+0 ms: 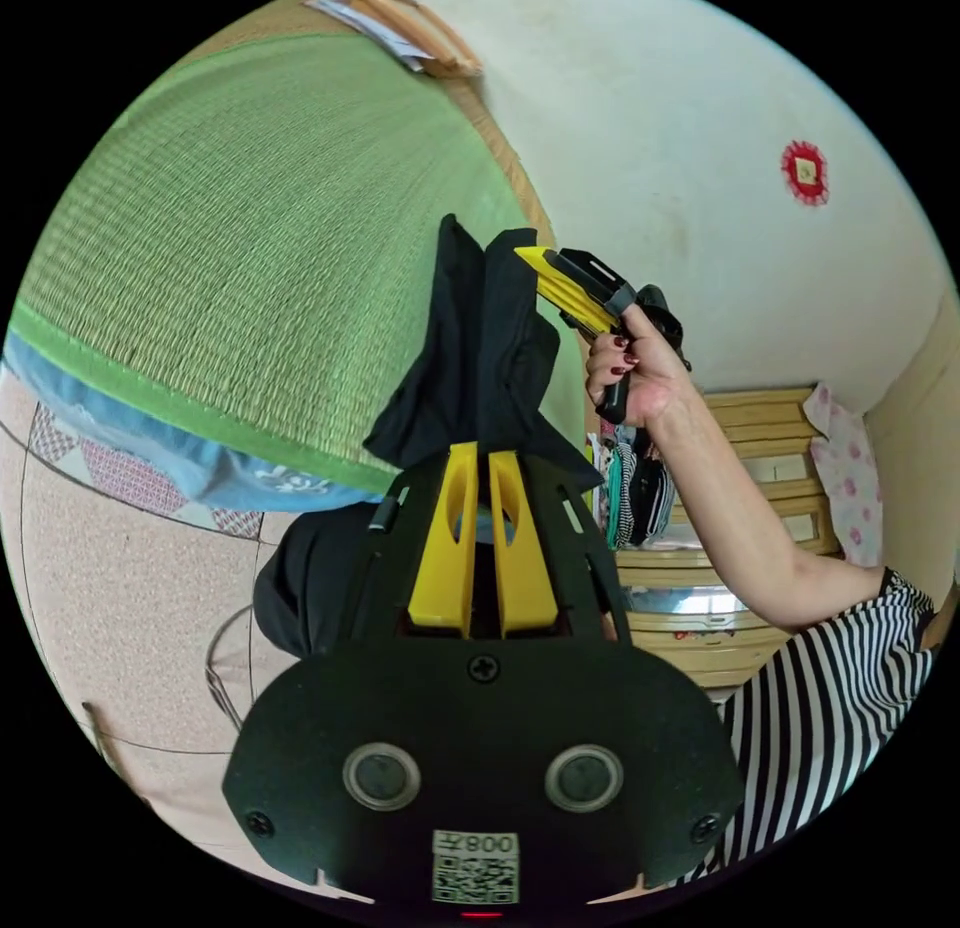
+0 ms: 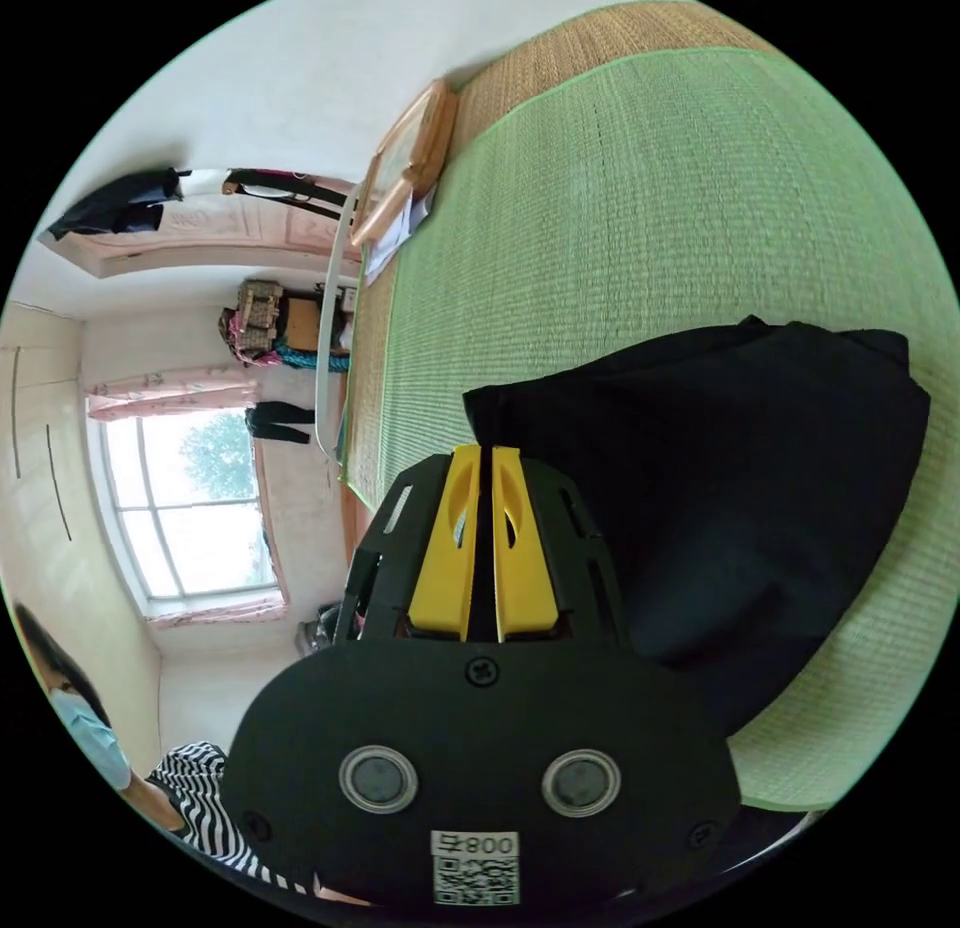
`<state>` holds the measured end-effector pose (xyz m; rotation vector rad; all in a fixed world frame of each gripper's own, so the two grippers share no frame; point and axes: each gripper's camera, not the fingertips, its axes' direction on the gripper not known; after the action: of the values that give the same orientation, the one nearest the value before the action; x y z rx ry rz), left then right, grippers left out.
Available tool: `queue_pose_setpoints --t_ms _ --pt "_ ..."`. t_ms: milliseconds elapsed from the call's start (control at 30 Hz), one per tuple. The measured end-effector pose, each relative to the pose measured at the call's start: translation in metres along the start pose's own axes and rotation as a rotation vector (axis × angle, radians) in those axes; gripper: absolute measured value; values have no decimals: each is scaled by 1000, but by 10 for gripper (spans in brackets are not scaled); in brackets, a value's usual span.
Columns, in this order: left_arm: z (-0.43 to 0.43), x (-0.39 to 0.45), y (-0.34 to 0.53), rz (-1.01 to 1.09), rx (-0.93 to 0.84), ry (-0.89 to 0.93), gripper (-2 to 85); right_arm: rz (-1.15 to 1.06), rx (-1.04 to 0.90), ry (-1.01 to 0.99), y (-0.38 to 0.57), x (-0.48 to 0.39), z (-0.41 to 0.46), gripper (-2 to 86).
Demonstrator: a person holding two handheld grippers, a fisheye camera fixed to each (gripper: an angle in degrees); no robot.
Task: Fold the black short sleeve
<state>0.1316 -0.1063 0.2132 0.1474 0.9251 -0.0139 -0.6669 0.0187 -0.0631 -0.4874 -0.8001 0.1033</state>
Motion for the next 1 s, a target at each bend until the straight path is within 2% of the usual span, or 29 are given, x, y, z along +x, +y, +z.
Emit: queue_pose_setpoints --t_ms 500,1000 --pt "-52 -33 -50 -127 -9 121 23 -28 -73 58 -10 -97 -14 32" --pt "-114 -5 -56 -15 14 77 21 -122 -94 14 35 -168 -72 48"
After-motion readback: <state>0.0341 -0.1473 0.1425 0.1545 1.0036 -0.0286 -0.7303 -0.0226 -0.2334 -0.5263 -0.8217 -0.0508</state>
